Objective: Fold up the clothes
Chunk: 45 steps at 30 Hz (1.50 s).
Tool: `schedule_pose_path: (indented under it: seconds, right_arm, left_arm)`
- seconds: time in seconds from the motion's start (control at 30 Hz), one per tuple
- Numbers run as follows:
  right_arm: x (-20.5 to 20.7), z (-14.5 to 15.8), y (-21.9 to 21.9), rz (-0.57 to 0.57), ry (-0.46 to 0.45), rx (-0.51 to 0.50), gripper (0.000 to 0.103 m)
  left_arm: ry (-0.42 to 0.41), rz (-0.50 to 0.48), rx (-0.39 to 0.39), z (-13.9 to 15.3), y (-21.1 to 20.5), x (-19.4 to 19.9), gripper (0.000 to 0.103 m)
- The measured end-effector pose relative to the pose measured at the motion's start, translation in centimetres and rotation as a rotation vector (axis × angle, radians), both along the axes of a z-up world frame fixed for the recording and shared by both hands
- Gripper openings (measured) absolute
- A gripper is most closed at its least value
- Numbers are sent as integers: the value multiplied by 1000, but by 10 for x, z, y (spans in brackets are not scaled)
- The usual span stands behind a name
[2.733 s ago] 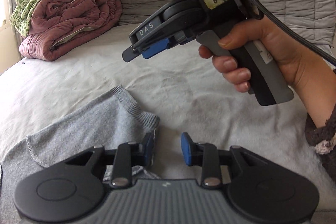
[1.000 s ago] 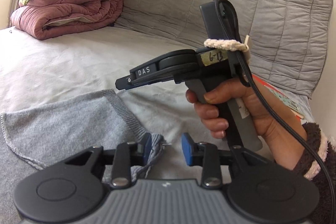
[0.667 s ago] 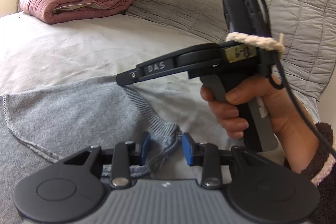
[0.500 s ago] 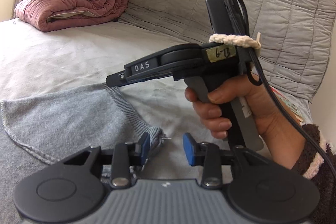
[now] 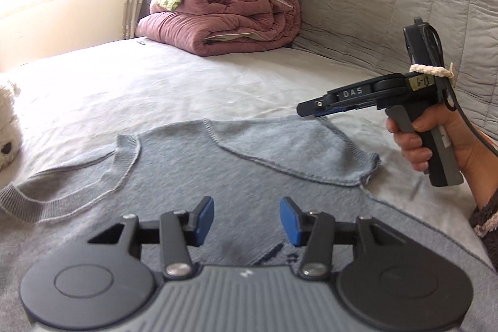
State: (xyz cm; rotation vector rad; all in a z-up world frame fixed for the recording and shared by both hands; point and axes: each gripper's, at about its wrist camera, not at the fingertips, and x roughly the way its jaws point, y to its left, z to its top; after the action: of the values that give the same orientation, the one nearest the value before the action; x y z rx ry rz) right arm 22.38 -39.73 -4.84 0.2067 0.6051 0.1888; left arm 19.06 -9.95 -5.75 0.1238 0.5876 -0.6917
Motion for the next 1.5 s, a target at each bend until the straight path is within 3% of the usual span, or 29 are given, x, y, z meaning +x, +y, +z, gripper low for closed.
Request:
schedule_pose_path:
  seconds: [0.13,0.23,0.3,0.53,0.67,0.77,0.93,1.03,1.2,1.5]
  right_arm:
    - [8,-11,12,4,18,-27,46]
    - [10,-20,27,23,-10,-109,62]
    - [8,-22,39,46,-23,-186,71]
    - [6,-20,42,7,-32,-224,72]
    - [10,-2,73,-39,24,-384,76]
    - [10,21,104,-27,24,-442,76]
    - [15,54,155,5,9,-411,76]
    - [23,63,187,17,22,-339,76]
    - [32,67,245,76,0,-298,76]
    - [25,63,313,133,-18,-152,76]
  left_arm:
    - [35,32,-57,-11,20,6,52]
    - [64,12,-116,-13,28,8,62]
    - [75,0,-130,-14,29,9,63]
    - [95,-20,-144,-16,29,10,66]
    - [112,-13,-144,-15,33,11,66]
    - [120,35,-131,-9,42,12,66]
    - [154,194,-165,6,79,28,66]
    - [170,318,-168,11,103,38,66]
    - [132,485,-114,18,136,46,66]
    - [131,675,-126,23,198,53,66]
